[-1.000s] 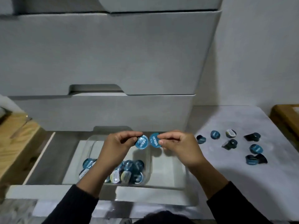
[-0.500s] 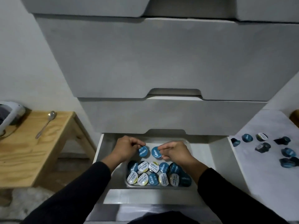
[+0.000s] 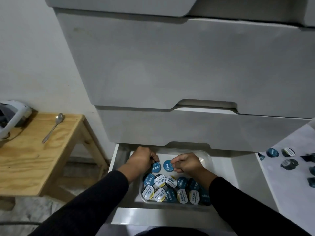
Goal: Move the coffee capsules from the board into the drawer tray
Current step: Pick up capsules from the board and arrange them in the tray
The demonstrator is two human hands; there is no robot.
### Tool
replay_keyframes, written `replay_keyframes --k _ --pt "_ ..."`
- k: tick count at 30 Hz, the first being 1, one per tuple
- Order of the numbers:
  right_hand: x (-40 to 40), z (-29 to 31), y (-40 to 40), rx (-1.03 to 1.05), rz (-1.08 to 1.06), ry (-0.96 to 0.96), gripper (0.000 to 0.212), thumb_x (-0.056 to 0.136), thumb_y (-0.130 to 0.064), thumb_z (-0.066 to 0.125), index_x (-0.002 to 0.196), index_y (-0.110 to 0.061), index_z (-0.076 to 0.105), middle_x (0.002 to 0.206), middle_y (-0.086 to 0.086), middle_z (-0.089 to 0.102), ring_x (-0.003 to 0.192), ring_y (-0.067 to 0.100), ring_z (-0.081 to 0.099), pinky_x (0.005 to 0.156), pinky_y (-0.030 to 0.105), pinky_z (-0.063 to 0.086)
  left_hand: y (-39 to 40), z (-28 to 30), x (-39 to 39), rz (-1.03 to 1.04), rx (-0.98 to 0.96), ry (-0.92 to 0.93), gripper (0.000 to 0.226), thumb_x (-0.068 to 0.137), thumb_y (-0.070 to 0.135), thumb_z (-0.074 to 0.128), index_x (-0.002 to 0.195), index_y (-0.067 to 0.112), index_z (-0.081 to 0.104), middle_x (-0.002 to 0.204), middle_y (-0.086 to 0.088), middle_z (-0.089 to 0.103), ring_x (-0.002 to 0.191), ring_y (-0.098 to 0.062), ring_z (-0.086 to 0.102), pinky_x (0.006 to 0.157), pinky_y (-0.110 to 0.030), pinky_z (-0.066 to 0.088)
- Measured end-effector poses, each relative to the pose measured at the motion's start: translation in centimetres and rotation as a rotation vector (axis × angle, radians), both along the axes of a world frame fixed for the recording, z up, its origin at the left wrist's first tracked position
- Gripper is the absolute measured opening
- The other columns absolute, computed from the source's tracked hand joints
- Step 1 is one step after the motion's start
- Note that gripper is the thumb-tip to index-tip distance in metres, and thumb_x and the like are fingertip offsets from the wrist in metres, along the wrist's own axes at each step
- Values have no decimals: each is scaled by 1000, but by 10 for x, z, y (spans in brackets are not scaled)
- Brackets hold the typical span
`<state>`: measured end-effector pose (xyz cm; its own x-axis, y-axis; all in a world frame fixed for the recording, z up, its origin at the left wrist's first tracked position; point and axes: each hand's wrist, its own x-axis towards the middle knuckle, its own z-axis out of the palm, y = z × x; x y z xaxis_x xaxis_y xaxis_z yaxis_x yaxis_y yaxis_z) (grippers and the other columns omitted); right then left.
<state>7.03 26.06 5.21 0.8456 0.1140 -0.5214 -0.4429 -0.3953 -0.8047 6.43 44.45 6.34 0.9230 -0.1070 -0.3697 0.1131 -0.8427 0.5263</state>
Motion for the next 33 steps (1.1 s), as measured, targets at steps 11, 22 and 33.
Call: replay_keyframes --k 11,22,33 --pt "-3 -4 15 -48 143 -37 14 75 5 67 84 -5 72 72 6 68 64 12 62 73 22 55 17 8 -12 -122 56 -111 19 83 7 64 97 16 73 106 2 71 99 -10 64 97 -20 45" --pt "-18 19 18 -307 329 -210 31 84 -20 60 115 -16 59 102 1 64 89 12 59 76 19 45 13 26 -41 -29 67 -128 26 91 25 54 114 20 65 112 -2 68 98 -13 61 88 -20 43" --pt "-65 40 20 -731 514 -666 47 92 -39 41 131 -13 42 133 5 45 125 20 40 101 27 34 -29 34 -89 145 191 -407 37 96 31 39 130 17 47 129 -1 53 120 -15 46 93 -24 43"
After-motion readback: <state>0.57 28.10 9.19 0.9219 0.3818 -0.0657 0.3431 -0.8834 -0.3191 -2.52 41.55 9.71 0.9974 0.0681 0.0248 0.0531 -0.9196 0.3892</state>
